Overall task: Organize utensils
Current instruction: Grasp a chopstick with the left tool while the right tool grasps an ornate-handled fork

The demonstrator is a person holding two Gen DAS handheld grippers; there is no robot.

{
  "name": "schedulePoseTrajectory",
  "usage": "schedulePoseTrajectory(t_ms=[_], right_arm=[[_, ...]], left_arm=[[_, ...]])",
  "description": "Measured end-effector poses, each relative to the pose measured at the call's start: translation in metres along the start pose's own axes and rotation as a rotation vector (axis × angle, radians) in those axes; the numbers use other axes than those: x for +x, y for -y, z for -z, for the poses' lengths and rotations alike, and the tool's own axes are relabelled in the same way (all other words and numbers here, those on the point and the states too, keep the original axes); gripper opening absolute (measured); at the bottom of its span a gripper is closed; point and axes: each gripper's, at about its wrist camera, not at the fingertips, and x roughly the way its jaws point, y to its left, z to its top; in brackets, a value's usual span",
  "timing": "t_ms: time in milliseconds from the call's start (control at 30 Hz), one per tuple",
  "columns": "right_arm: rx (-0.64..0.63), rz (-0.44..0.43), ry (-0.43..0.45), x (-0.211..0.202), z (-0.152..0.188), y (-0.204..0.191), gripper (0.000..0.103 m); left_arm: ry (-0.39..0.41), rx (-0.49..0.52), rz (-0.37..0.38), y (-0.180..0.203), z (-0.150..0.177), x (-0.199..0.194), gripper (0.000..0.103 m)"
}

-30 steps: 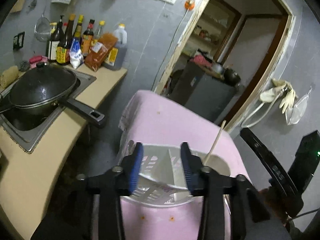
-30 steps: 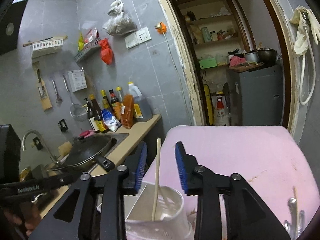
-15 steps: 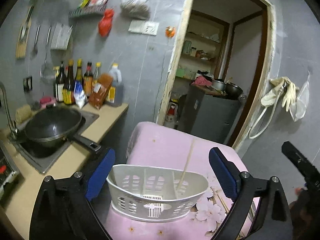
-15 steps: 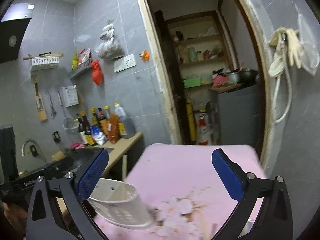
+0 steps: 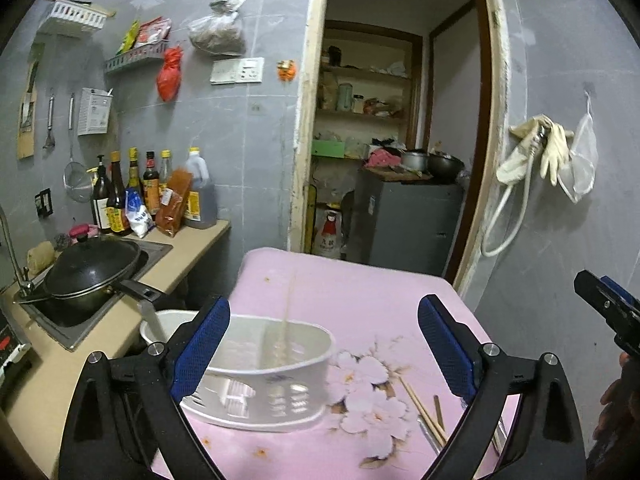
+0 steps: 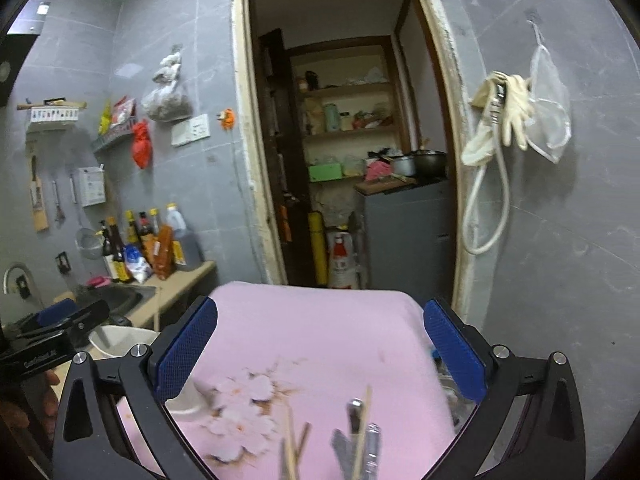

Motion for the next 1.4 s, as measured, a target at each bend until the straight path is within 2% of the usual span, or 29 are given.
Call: schedulePoseTrajectory(t_ms=[233,567,700,833,933,1000,1167,1400], right_arm=[[-0.024,0.056,-0.055,0.001,0.017,0.035,0.103],[-0.042,0.081,-0.278,0.037,0.068,0.065,0.103],[-0.046,0.087,-0.359,0.05,0.088,0.071,0.103],[-0.063,0.073,-0.451,0.061,0.107,0.075,0.085],[-0.061,0.055,-0.485,0.064,0.116,0.077,0.082],[-0.067,0.046,-0.498,0.064,0.12,0.078,0.079],[-0.077,0.021,-0.534,0.068,0.125,0.075,0.075],[-0.121,0.024,-0.566,0.078,0.13,0.065,0.074]], left_arm=[[-0.074,0.021,0.005,0.029,0.027,0.016,0.092],[-0.252,0.037,0.036,0.062,0.082,0.056,0.092],[-0.3,0.057,0.045,0.07,0.099,0.073,0.092],[-0.362,0.078,0.079,0.078,0.116,0.092,0.091],[-0.41,0.084,0.115,0.083,0.123,0.106,0.08],[-0.466,0.089,0.14,0.087,0.129,0.119,0.065],[-0.565,0.082,0.154,0.09,0.139,0.144,0.046],[-0.605,0.075,0.182,0.092,0.141,0.16,0.046]])
